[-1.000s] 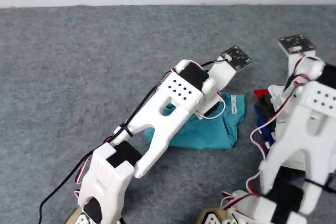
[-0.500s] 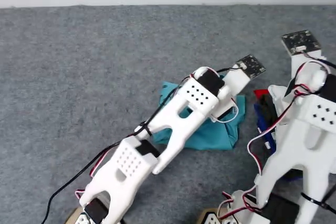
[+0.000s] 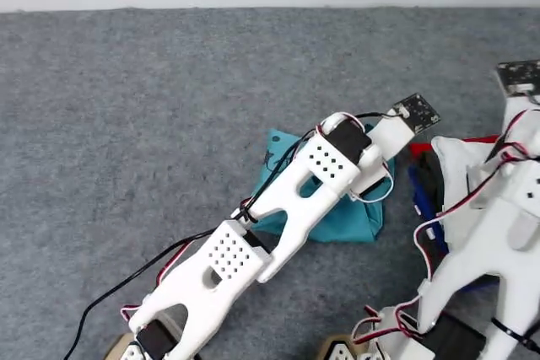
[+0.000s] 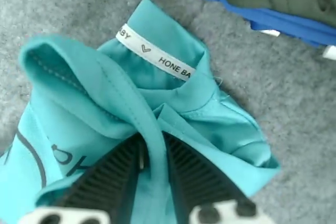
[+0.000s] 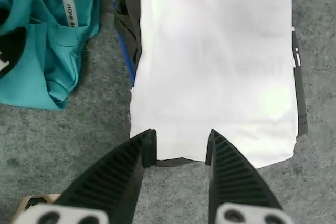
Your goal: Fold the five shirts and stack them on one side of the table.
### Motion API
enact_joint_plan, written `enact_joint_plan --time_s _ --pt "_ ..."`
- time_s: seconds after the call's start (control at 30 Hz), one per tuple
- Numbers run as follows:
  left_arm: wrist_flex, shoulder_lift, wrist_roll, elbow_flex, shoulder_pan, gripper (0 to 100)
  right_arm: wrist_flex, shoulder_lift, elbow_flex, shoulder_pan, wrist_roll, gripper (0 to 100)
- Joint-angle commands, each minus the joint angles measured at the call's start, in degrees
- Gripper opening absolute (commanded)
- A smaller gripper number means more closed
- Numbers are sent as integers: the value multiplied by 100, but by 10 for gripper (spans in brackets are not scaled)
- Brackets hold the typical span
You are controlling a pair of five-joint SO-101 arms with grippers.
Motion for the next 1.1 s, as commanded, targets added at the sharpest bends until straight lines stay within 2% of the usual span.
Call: enact_joint_plan --time_s 0.0,0.13,0.23,0.37,0.57,0.9,0.97,1.07 --pt "26 -237 53 -233 44 47 163 -215 -62 75 -53 168" --pt "26 -369 53 -233 44 175 171 -215 -62 66 -53 168" --pt "-9 -387 53 -242 44 232 180 -215 -62 66 -53 168" --pt "-35 -387 53 -708 44 249 180 -215 -62 66 -62 168" --pt "167 -396 18 -2255 -211 248 171 -303 -62 75 -62 168" --pt "176 -1029 9 -2000 -1495 247 154 -884 -26 -4 -88 168" --pt "176 -1029 9 -1886 -1925 247 154 -884 -26 -286 -88 168" --pt "176 -985 26 -1297 -2497 247 154 -831 -26 -1174 -97 168"
